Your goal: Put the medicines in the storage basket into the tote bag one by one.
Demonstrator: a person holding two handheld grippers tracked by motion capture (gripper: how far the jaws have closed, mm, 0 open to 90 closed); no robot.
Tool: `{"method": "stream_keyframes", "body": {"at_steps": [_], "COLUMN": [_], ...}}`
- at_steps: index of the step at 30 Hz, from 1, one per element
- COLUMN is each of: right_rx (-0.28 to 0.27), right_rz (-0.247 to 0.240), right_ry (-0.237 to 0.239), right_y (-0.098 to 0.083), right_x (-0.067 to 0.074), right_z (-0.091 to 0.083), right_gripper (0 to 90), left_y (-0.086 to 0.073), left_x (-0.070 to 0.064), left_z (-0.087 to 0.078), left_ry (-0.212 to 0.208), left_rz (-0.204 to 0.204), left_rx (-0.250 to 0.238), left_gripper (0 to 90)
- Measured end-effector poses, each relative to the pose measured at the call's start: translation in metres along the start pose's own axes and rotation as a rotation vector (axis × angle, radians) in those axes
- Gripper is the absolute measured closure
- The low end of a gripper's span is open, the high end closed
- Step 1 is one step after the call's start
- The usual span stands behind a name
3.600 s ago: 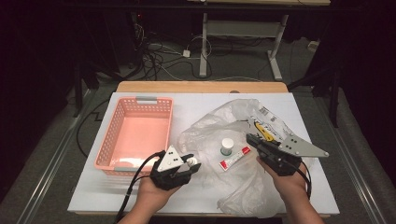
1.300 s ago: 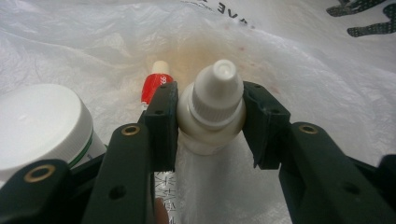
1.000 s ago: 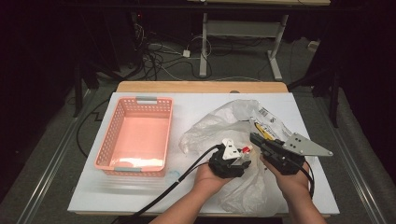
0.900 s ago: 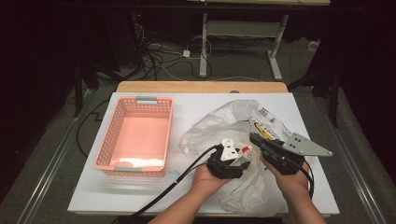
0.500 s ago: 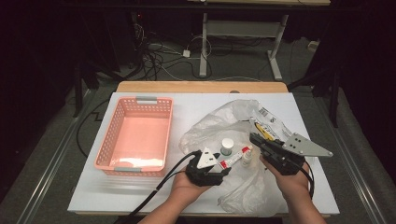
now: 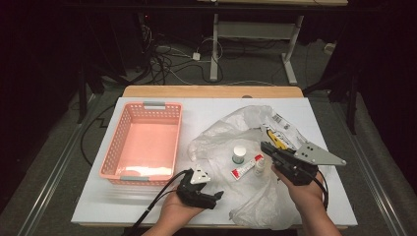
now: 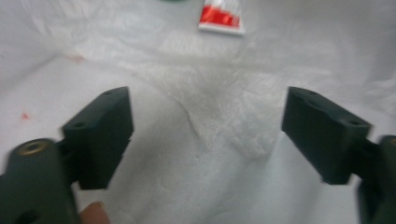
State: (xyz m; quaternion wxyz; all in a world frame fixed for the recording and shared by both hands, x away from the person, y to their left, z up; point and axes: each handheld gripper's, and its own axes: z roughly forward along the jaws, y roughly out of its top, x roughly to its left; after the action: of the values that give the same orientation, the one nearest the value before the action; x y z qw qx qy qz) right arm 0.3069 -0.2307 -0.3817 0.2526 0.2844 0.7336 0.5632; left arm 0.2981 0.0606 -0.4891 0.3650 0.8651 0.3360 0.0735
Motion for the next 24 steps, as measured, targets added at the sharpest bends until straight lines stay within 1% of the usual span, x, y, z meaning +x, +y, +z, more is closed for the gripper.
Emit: {"method": "stream_keyframes", "body": {"at_steps": [1,2,3,4,5,6,7,9,10,12,14,15,17,20,21,22,24], "right_rx": [0.002,0.003,0.005,0.005,0.006,0.011,0.011,0.016,0.017,0.017,0.019,0.021,0.025,0.028,0.028,0.028,0.027], "right_rz": [0.001,0.001,0.0,-0.003,0.001,0.005,0.006,0.005,0.007,0.005,0.009,0.009,0.005,0.006,0.007,0.005,0.009], "right_ry": [0.001,-0.001,-0.003,-0.005,-0.008,-0.009,-0.012,-0.017,-0.02,-0.025,-0.033,-0.034,-0.038,-0.042,-0.044,-0.046,-0.048], "right_y": [0.0,0.0,-0.001,-0.001,-0.002,-0.003,-0.003,-0.005,-0.005,-0.006,-0.006,-0.007,-0.008,-0.008,-0.008,-0.008,-0.008], "right_x": [0.0,0.0,0.0,0.0,-0.001,-0.001,-0.001,-0.002,-0.002,-0.002,-0.001,-0.001,0.0,0.001,0.001,0.001,0.0], "right_z": [0.0,-0.001,-0.001,-0.001,-0.002,-0.002,-0.003,-0.005,-0.006,-0.008,-0.01,-0.011,-0.012,-0.014,-0.015,-0.015,-0.016], "right_gripper": [90.0,90.0,90.0,90.0,90.0,90.0,90.0,90.0,90.0,90.0,90.0,90.0,90.0,90.0,90.0,90.0,90.0], "left_y": [0.002,0.004,0.005,0.006,0.007,0.007,0.008,0.009,0.01,0.01,0.01,0.011,0.011,0.011,0.011,0.011,0.011], "left_x": [0.001,0.001,0.0,-0.003,-0.007,-0.01,-0.011,-0.015,-0.016,-0.02,-0.022,-0.023,-0.023,-0.018,-0.018,-0.018,-0.02], "left_z": [0.002,0.004,0.006,0.007,0.009,0.008,0.009,0.011,0.012,0.012,0.013,0.013,0.013,0.013,0.013,0.013,0.013], "left_ry": [0.002,-0.006,-0.002,0.002,0.007,-0.007,-0.016,-0.013,-0.013,-0.015,-0.026,-0.021,-0.011,0.003,0.007,0.013,0.012], "left_rz": [-0.01,-0.019,-0.012,0.01,0.047,0.071,0.077,0.067,0.069,0.094,0.091,0.086,0.065,0.013,0.008,0.014,0.028], "left_rx": [0.009,0.017,0.026,0.031,0.035,0.026,0.023,0.021,0.019,0.015,0.008,0.005,-0.002,-0.011,-0.012,-0.015,-0.014], "left_gripper": [13.2,11.9,9.1,8.9,11.3,15.8,23.5,26.5,28.0,35.0,45.5,49.4,57.0,72.6,77.3,79.2,86.8]}}
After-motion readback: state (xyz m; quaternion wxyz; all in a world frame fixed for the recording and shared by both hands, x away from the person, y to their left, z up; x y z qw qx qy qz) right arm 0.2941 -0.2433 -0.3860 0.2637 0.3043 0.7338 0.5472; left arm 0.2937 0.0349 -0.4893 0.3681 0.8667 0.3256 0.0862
